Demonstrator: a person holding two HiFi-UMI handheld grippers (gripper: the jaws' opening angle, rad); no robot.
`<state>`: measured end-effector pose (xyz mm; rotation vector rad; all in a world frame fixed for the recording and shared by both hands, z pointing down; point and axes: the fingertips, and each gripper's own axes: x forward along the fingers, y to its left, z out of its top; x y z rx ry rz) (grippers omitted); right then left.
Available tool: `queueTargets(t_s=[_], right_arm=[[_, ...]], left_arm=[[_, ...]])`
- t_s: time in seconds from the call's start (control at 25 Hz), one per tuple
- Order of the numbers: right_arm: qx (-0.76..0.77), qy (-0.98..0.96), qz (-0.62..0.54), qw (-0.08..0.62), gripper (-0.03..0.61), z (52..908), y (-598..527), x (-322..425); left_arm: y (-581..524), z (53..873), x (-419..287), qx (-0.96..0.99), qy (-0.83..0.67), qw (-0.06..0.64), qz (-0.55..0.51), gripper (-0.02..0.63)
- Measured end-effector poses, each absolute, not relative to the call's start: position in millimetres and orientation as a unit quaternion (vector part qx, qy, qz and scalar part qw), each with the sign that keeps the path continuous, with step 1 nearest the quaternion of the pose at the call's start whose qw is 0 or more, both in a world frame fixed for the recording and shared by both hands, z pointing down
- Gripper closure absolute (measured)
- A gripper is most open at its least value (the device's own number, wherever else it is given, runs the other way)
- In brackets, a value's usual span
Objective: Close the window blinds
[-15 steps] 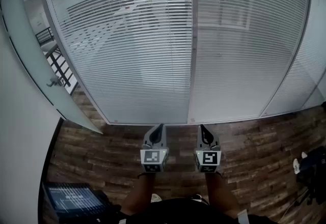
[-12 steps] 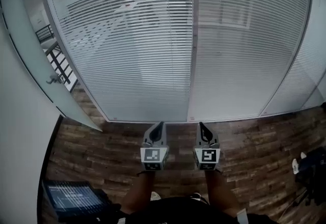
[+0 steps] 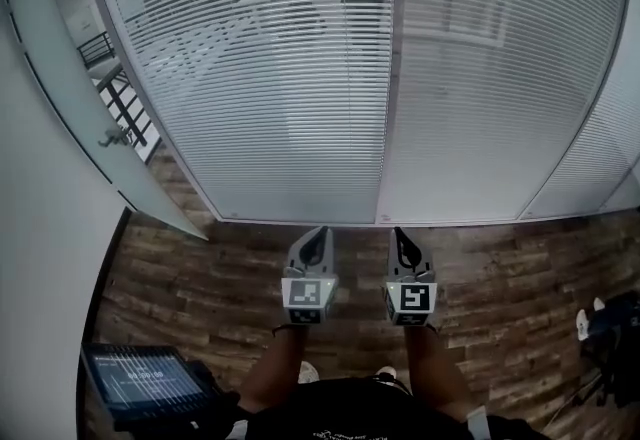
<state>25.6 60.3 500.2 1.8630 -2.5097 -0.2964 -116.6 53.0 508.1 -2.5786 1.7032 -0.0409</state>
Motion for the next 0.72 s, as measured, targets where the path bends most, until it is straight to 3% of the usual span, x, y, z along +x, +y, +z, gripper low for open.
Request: queueTargets(t_s=[0.72], right_arm=[[0.578, -0.813, -0.076, -0.004, 0.577, 489.5, 65.0, 77.6]], left_arm=[[53.2, 507.0, -54.0, -0.824, 0.566, 0.019, -0.021, 0.614]])
